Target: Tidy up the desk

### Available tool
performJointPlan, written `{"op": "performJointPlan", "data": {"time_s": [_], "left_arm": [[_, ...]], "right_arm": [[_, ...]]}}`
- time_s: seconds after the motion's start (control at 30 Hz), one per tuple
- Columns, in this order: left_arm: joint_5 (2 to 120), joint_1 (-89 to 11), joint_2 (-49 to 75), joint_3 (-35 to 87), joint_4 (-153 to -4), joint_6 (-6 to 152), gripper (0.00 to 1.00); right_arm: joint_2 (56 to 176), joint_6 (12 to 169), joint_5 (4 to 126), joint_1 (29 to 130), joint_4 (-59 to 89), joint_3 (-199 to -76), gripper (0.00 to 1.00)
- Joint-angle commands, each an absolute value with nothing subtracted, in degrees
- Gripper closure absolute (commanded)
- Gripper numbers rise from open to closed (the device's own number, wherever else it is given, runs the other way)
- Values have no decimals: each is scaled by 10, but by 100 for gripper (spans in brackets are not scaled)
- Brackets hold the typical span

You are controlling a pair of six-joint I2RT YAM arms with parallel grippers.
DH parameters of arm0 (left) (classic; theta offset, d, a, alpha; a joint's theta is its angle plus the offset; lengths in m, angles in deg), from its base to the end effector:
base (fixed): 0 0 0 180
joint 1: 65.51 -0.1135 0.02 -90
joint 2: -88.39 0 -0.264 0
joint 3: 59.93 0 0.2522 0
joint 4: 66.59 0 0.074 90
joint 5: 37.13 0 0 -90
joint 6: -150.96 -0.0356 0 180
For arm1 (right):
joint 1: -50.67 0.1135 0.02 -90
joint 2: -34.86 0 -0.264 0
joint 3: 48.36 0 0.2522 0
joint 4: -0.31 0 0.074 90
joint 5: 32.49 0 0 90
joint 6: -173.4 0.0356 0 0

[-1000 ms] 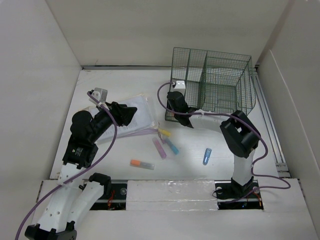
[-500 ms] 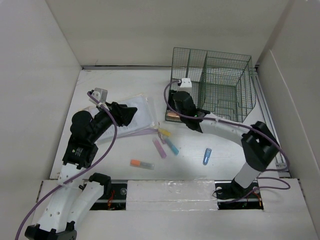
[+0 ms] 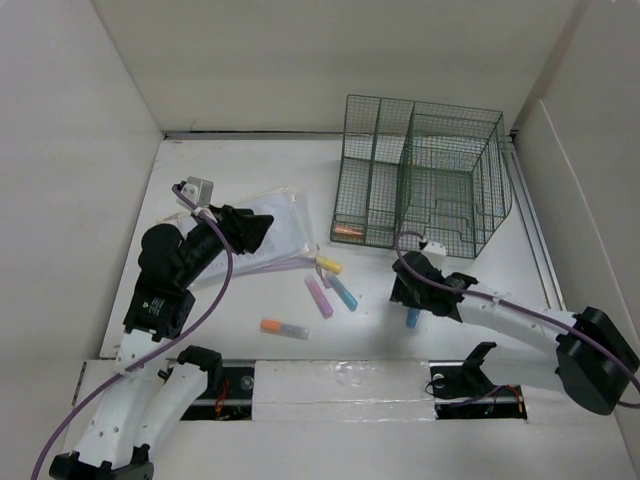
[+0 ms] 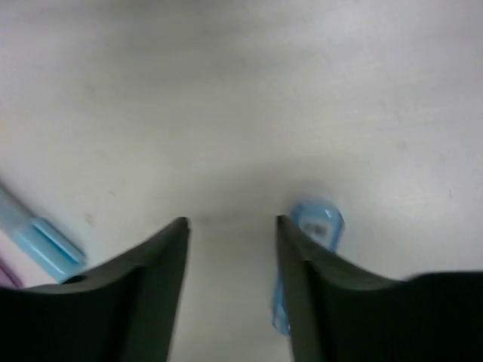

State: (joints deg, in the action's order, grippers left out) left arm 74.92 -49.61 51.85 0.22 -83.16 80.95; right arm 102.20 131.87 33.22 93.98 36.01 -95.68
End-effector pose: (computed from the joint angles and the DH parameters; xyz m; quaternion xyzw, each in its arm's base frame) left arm 0.1360 -0.0526 0.3848 0.1200 0.6548 -0.3471 0.6606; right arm 0.1666 0.1370 0.1828 0.1040 0.9305 0.0669 0.3449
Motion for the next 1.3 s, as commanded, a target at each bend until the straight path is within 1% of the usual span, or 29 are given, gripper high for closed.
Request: {"op": "performJointPlan", "data": {"time_s": [0.0, 0.03, 0.07, 0.13, 0.27, 0.3, 0.4, 0.5, 0.53, 0.57, 0.6, 0.63, 0.67, 0.73, 0.77, 0.83, 0.9, 0.93, 1.0, 1.03, 1.07, 1.1, 1.13, 1.17, 1.2, 1.23, 1.27], "left_arm": [[754, -500, 531, 7, -807, 807, 47], [753, -494, 536, 8, -807, 806, 47], [748, -494, 538, 8, -806, 805, 47], [741, -488, 550, 10, -809, 801, 47], [754, -488, 567, 7, -807, 808, 47], [759, -488, 570, 7, -793, 809, 47], [749, -483, 580, 8, -797, 806, 47], [739, -483, 582, 7, -800, 804, 46], [738, -483, 582, 6, -799, 804, 46], [737, -483, 581, 3, -798, 804, 47], [742, -483, 579, 1, -795, 803, 49], [742, -483, 577, -1, -792, 803, 50], [755, -483, 574, -6, -787, 801, 50], [803, -483, 553, -6, -773, 797, 50], [822, -483, 541, -4, -765, 798, 50], [849, -471, 506, 5, -763, 796, 50], [873, -463, 468, 23, -766, 793, 49], [898, -463, 455, 26, -763, 799, 48], [908, -454, 408, 36, -753, 805, 47], [883, -419, 389, 43, -758, 805, 46], [846, -382, 366, 78, -793, 784, 45], [796, -337, 316, 102, -820, 768, 45], [692, -282, 292, 134, -843, 754, 44], [634, -166, 266, 186, -862, 728, 44], [572, -107, 225, 205, -882, 720, 43], [487, -58, 211, 220, -883, 713, 41], [474, 3, 200, 226, -864, 708, 40]], "right_arm": [[975, 1422, 382, 953, 456, -940, 38], [959, 1421, 390, 953, 458, -936, 25], [952, 1439, 399, 953, 466, -936, 25], [932, 1447, 391, 953, 485, -943, 27], [937, 1466, 341, 953, 570, -974, 28], [937, 1462, 342, 953, 580, -978, 25], [936, 1443, 346, 942, 604, -1012, 24], [955, 1434, 294, 947, 652, -1065, 29], [959, 1433, 278, 947, 647, -1070, 43], [960, 1405, 268, 947, 631, -1076, 51], [959, 1384, 266, 947, 584, -1079, 66], [959, 1360, 266, 941, 551, -1082, 74], [961, 1297, 275, 932, 522, -1085, 82], [978, 1261, 285, 889, 473, -1126, 92], [981, 1215, 296, 876, 457, -1145, 93], [980, 1167, 318, 845, 398, -1205, 86], [971, 1097, 353, 832, 348, -1241, 71], [967, 1079, 377, 810, 312, -1280, 60], [970, 1032, 460, 789, 281, -1324, 51], [974, 1021, 491, 770, 252, -1367, 42], [989, 1002, 540, 762, 246, -1394, 40], [1001, 997, 559, 755, 247, -1424, 39], [1010, 993, 571, 755, 250, -1451, 38], [1018, 984, 610, 747, 247, -1493, 37], [1030, 981, 622, 740, 246, -1510, 37], [1030, 981, 632, 740, 246, -1521, 37], [1028, 979, 650, 732, 244, -1529, 36]]}}
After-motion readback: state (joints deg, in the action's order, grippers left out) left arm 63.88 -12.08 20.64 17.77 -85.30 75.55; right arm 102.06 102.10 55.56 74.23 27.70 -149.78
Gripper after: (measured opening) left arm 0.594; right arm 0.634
